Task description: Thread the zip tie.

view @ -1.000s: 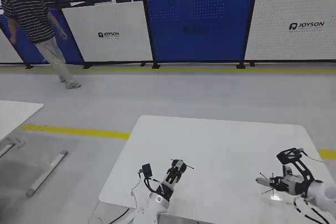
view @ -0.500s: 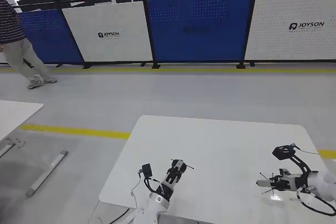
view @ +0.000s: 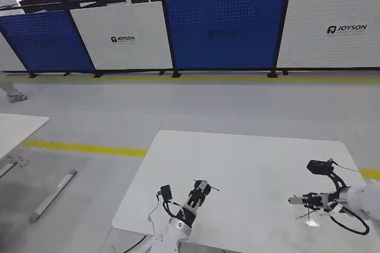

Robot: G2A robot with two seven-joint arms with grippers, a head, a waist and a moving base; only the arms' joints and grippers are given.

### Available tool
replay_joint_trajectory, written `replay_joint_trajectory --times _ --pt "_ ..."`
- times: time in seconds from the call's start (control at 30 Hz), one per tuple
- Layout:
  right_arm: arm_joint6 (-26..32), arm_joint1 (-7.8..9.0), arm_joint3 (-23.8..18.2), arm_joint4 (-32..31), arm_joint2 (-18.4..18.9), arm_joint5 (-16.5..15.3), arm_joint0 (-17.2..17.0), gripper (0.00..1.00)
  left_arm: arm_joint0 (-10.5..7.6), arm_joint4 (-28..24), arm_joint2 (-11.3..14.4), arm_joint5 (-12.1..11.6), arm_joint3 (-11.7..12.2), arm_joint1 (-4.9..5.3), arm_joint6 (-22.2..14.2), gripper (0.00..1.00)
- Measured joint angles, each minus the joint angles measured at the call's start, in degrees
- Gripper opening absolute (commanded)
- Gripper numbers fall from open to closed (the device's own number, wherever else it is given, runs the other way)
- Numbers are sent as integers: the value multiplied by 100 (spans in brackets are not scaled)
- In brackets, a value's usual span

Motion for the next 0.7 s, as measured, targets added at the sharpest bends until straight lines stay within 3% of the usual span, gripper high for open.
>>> replay_joint_trajectory --times 0.17,0.3,0.4,0.7 --pt "-32 -1 32 -32 -10 34 -15 100 0 0 0 0 0 0 0 0" --pt "-192 -39 203 -462 -201 622 41 100 0 0 0 0 0 0 0 0" --pt "-126 -90 235 -663 -424 860 200 100 0 0 0 0 0 0 0 0" --pt "-274 -114 234 -634 -473 828 224 100 0 0 0 0 0 0 0 0"
